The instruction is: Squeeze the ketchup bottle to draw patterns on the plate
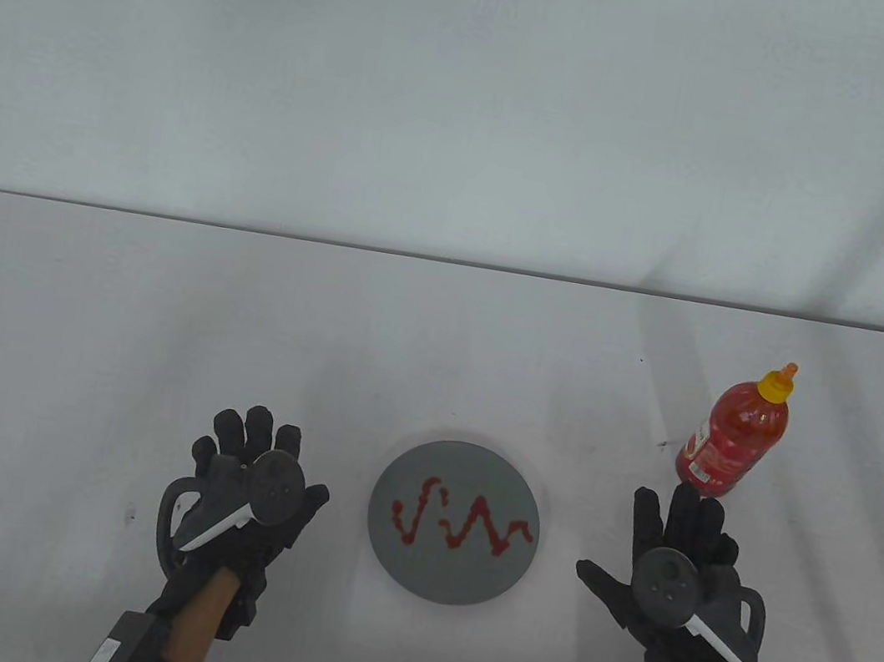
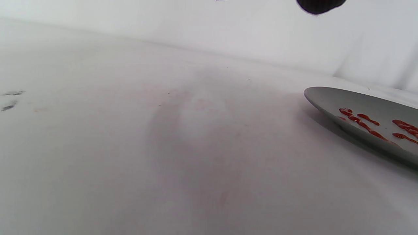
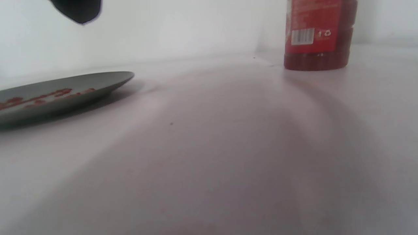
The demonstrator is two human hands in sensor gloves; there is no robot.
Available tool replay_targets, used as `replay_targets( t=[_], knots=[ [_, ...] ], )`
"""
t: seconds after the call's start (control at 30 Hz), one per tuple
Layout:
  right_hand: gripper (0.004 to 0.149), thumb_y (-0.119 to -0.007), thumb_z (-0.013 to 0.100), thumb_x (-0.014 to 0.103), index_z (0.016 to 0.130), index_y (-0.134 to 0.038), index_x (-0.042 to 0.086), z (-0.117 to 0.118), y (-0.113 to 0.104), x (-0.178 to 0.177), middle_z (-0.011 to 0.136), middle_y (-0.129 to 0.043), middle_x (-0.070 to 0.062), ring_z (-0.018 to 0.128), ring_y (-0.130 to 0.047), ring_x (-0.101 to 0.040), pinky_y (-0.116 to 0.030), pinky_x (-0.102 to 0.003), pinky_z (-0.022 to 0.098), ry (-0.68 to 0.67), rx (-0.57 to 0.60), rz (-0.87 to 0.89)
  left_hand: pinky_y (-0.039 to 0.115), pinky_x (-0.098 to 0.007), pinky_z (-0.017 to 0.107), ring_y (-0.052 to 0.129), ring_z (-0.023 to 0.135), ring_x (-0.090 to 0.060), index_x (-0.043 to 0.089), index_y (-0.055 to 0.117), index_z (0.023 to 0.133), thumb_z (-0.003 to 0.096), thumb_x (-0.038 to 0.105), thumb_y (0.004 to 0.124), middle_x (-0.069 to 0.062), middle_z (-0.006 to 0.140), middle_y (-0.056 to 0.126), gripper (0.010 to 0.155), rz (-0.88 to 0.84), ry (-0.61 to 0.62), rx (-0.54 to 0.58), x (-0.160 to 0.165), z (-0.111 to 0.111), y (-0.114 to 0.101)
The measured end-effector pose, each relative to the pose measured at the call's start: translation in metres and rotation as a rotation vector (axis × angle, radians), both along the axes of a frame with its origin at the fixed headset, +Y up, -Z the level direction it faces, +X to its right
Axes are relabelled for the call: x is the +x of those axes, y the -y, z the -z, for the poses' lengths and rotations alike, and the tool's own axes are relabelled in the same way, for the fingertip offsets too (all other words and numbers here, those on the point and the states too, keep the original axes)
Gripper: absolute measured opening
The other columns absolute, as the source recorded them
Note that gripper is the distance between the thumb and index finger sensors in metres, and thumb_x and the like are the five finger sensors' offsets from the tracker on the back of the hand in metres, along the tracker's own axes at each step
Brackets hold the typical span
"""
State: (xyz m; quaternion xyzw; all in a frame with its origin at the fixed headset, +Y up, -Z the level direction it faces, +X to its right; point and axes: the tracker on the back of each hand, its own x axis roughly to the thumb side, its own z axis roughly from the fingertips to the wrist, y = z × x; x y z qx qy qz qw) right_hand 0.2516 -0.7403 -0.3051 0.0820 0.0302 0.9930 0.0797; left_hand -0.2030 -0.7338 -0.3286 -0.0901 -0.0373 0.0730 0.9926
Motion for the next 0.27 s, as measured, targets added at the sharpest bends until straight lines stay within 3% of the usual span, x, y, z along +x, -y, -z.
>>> replay_targets(
  t=[0.27],
  knots=[
    [0.100, -0.064, 0.058, 0.071, 0.119, -0.016, 0.008, -0.0008, -0.0001, -0.0013, 0.115, -0.004, -0.040, 0.098, 0.001, -0.063, -0.019, -0.079, 0.063, 0.008, 0.003, -0.005, 0.016, -0.076, 0.068, 0.002, 0.105, -0.061, 0.012, 0.024, 0.116, 0.0560, 0.062, 0.051, -0.030, 0.118, 0.009, 0.083, 0.004, 0.002, -0.003, 0.0001, -0.0014, 0.0001]
  ],
)
